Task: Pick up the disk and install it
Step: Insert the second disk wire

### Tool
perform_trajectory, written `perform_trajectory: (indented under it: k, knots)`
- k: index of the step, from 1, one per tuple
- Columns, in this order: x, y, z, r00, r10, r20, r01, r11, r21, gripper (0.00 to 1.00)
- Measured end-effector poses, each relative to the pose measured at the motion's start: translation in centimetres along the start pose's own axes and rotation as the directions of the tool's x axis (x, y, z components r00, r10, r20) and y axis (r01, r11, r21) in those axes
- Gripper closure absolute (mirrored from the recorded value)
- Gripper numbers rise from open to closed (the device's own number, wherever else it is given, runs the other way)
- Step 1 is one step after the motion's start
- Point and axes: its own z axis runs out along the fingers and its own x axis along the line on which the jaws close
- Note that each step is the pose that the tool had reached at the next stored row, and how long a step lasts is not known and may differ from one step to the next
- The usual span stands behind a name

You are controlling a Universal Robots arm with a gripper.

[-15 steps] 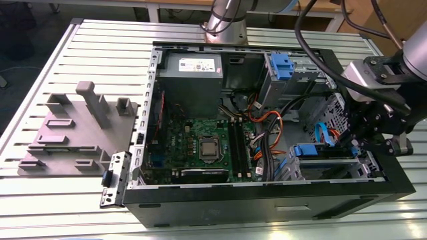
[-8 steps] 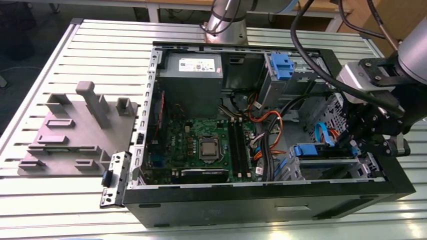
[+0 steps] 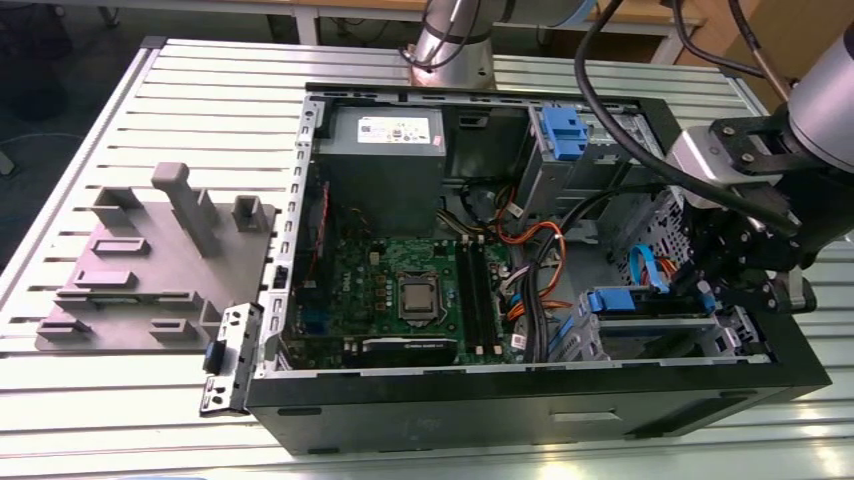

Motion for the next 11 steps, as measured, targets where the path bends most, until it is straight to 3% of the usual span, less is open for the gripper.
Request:
perform_trajectory:
  k: [11]
  knots:
    - [0.0,0.03,0.11,1.0,0.0,-0.0004,0.0,1.0,0.0012,0.84]
